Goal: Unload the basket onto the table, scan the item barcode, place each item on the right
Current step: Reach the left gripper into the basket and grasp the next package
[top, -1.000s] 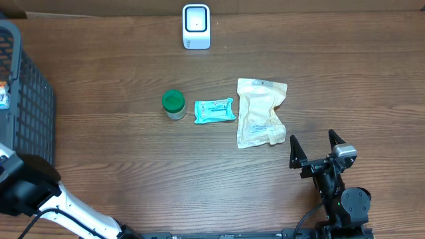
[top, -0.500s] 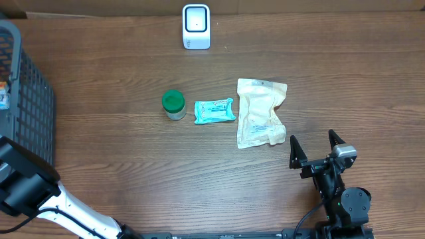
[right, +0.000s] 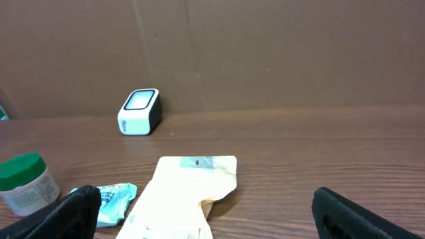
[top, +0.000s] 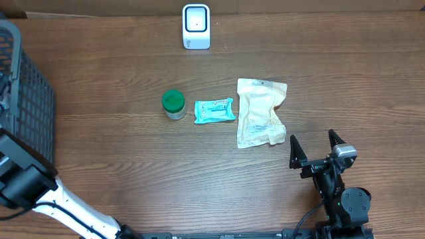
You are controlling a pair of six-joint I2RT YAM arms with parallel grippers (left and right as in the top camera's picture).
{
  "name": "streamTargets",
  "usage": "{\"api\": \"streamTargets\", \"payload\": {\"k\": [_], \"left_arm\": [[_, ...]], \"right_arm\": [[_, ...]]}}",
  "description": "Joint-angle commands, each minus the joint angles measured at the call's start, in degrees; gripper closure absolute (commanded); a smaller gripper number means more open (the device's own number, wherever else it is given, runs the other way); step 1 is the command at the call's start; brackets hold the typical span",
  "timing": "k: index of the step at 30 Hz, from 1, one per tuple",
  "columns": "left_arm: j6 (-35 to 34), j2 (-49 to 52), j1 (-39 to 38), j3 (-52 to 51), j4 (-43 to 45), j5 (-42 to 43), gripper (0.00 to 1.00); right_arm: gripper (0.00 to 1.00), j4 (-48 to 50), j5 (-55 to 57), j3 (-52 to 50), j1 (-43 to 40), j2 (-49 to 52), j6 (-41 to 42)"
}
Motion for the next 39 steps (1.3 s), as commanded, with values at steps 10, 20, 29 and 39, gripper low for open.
{"api": "streamTargets", "payload": {"k": [10,20,29,39], "left_arm": [[1.4,7.6,0.2,-0.3,8.4,-1.5,0.0],[1.8,11.8,0.2,-0.3,5.0,-1.2,0.32],[1.8,9.9,0.2,-0.2,2.1,-1.2,0.96],[1.8,-3.9,0.2,-0.2,-5.9,4.2,0.96]], "right_arm": [[0.0,0.1,0.2,-0.6,-0.4,-0.5,0.2],[0.0,0.2,0.1,-0.6,-0.4,-0.5,0.2],[0.0,0.2,0.1,-0.6,-0.4,-0.5,0.2],[0.0,0.2,0.2,-0.6,-0.4,-0.5,0.2]]}}
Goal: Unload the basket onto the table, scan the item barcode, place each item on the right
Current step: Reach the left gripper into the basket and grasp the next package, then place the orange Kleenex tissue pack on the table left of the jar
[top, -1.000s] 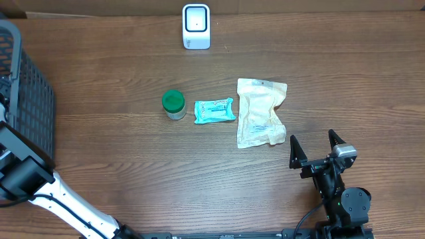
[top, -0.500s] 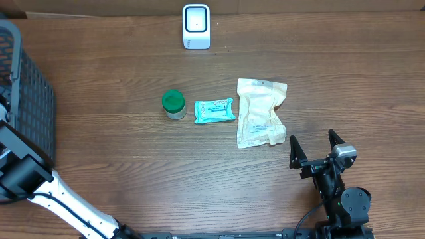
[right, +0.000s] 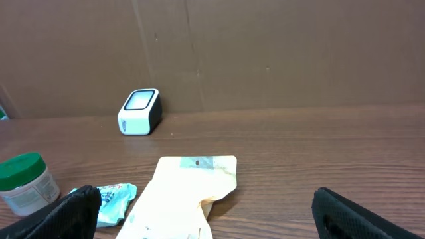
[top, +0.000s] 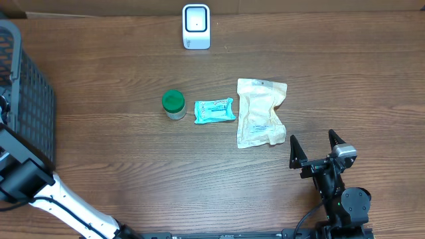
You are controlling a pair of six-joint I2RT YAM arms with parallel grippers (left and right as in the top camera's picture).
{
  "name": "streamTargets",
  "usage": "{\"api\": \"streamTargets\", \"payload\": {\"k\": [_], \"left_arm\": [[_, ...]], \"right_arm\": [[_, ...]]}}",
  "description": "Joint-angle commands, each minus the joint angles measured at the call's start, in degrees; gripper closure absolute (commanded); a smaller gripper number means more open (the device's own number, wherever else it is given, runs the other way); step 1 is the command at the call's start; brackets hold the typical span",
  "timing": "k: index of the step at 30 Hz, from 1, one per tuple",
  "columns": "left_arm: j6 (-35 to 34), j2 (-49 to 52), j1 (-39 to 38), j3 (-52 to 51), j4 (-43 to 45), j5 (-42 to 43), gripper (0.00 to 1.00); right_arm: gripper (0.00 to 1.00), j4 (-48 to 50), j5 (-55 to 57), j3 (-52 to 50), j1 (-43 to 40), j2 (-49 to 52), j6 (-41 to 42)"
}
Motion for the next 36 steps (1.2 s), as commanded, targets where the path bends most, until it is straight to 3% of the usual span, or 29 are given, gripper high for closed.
{"api": "streamTargets", "payload": {"k": [1,13,20,26,31,36], "left_arm": [[0.3,-10.0,-0.1,-0.1,-3.2,4.1,0.96],[0.5,-30.2,-0.1,-0.1,-14.1,6.6,0.96],[5.1,-36.5,-3.3,-0.1,-23.8,18.9,0.96],[12.4,-38.1,-15.3,-0.1,-31.3,18.8,0.96],[13.4,-35.8,-30.2,-1.7,-36.5,9.8,0.96],[13.3,-31.3,-39.8,-5.8,-37.4,8.4,0.96]], "right_arm": [[0.0,0.2,0.1,-0.6,-0.4,-0.5,0.2],[0.0,0.2,0.1,-0.6,-0.4,-0.5,0.2],[0.0,0.2,0.1,-0.6,-0.4,-0.5,0.2],[0.0,0.2,0.1,-0.6,-0.4,-0.5,0.2],[0.0,0.2,0.1,-0.6,-0.4,-0.5,0.2],[0.0,0.2,0.1,-0.6,-0.4,-0.5,0.2]]}}
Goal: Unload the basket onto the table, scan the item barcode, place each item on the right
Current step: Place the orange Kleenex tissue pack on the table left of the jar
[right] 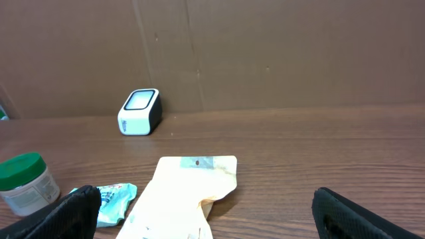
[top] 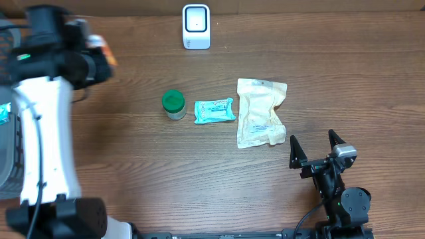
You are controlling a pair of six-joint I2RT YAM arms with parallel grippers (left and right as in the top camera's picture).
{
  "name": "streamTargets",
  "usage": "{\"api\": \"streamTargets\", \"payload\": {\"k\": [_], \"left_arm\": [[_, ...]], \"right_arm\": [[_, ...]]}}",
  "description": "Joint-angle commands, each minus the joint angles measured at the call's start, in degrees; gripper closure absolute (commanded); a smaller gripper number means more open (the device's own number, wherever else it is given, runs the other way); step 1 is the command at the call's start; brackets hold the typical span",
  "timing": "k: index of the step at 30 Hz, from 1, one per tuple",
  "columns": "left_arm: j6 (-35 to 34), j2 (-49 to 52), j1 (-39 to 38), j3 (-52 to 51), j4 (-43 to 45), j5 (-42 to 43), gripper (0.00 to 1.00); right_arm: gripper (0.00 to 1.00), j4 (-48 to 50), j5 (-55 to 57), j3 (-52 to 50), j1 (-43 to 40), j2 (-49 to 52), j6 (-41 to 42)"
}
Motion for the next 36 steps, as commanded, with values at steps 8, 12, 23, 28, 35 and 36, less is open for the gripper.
{"api": "streamTargets", "payload": {"k": [8,12,23,28,35,36], "left_arm": [[0.7,14.3,-15.7,-10.8,0.7,-4.6,0.96],[-2.6,19.5,-16.5,-12.6,0.4,-5.1,0.96],[-3.0,20.8,-16.5,-12.2,-0.1,-4.7,0.64],[-2.9,20.8,-16.5,-6.9,-4.0,-4.9,0.35],[-1.9,20.7,-16.4,11.3,-12.9,-4.9,0.31],[-1.6,20.7,-16.1,14.5,-14.4,-5.0,0.3]], "right_arm": [[0.0,0.2,0.1,-0.6,-0.4,-0.5,0.2],[0.0,0.2,0.2,-0.6,-0.4,-0.5,0.2],[0.0,0.2,0.1,-0.6,-0.4,-0.5,0.2],[0.0,0.2,0.1,-0.6,-0.4,-0.5,0.2],[0.0,0.2,0.2,-0.6,-0.4,-0.5,0.2],[0.0,0.2,0.2,-0.6,-0.4,-0.5,0.2]]}}
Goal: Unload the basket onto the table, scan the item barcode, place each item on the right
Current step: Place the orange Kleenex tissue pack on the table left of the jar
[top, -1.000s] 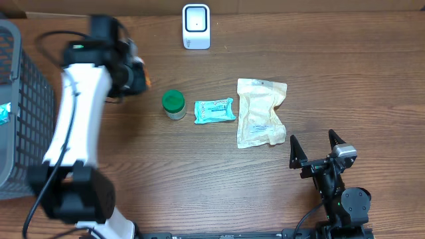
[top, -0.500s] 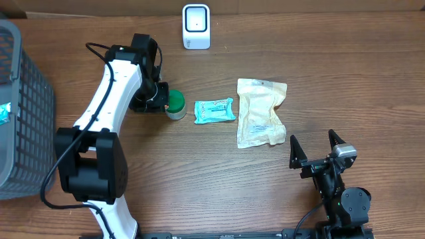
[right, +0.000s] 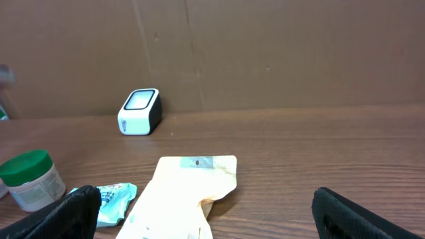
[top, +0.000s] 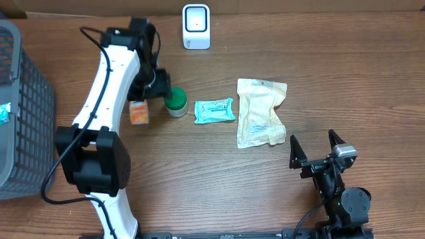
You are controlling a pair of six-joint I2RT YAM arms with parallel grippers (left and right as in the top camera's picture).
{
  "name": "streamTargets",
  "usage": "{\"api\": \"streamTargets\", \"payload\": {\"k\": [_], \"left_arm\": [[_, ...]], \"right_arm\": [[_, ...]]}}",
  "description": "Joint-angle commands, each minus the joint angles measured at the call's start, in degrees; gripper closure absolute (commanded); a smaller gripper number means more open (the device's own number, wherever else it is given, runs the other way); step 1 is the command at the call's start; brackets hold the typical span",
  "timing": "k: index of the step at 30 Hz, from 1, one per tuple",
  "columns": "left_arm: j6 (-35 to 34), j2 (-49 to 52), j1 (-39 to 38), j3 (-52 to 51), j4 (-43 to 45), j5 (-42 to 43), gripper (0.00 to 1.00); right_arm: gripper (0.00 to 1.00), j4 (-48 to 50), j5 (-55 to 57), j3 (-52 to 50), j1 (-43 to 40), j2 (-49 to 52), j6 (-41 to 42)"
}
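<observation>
The white barcode scanner point(top: 196, 26) point(right: 139, 111) stands at the table's far edge. My left arm reaches in from the near left, and its gripper point(top: 142, 105) points down beside the green-lidded jar point(top: 174, 103) point(right: 30, 179), shut on a small orange box point(top: 139, 114) low over the table. A teal packet point(top: 214, 110) point(right: 113, 199) and a cream pouch point(top: 260, 113) point(right: 186, 192) lie right of the jar. My right gripper point(top: 317, 143) point(right: 202, 194) rests open near the front right, nothing between its fingers, facing the pouch.
A dark mesh basket point(top: 23, 99) stands at the left edge with a teal item showing through its wall. A brown cardboard wall point(right: 265, 53) backs the table behind the scanner.
My left arm has come from the far left, where it held an orange item high beside the basket, to the jar's left side with the orange box low. The jar shifted slightly. The right arm stayed still.
At the first two moments my left arm was down at the basket on the left, its gripper out of sight. Then it was up beside the basket with an orange item. Now it holds the box next to the jar. My right gripper stayed open and still.
</observation>
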Motion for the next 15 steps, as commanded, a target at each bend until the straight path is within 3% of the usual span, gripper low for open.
{"api": "streamTargets", "payload": {"k": [1,7,11,15], "left_arm": [[1.6,0.0,1.1,12.6,-4.1,-0.6,0.3],[1.5,0.0,8.8,31.2,-11.0,-0.7,0.26],[-1.0,0.0,19.4,40.6,-13.3,-0.5,0.21],[-5.1,-0.1,31.9,43.3,-13.9,1.2,0.21]], "right_arm": [[0.0,0.2,0.2,-0.6,-0.4,-0.5,0.3],[0.0,0.2,0.2,-0.6,-0.4,-0.5,0.3],[0.0,0.2,0.2,-0.6,-0.4,-0.5,0.3],[0.0,0.2,0.2,-0.6,-0.4,-0.5,0.3]]}}
